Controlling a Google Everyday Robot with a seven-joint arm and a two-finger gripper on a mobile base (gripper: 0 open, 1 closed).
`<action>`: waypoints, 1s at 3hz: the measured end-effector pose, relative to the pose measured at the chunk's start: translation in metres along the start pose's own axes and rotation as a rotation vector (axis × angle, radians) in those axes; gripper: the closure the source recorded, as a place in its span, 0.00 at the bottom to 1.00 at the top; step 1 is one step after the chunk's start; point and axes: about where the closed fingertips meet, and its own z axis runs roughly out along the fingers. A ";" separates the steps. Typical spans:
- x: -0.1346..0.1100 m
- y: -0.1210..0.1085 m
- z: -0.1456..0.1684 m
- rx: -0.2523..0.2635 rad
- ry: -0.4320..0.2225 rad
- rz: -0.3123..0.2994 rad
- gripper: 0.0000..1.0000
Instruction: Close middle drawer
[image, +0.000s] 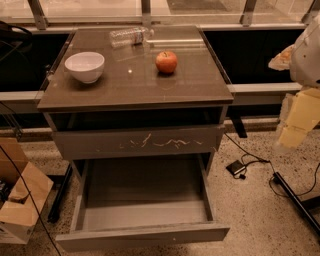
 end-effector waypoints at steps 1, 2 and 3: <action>0.000 0.000 0.000 0.000 0.000 0.000 0.00; -0.003 0.001 0.002 0.005 -0.007 0.000 0.15; -0.013 0.016 0.027 -0.017 -0.047 0.005 0.38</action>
Offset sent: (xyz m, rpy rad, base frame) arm 0.0005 0.0068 -0.0101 0.0126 0.0057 0.0038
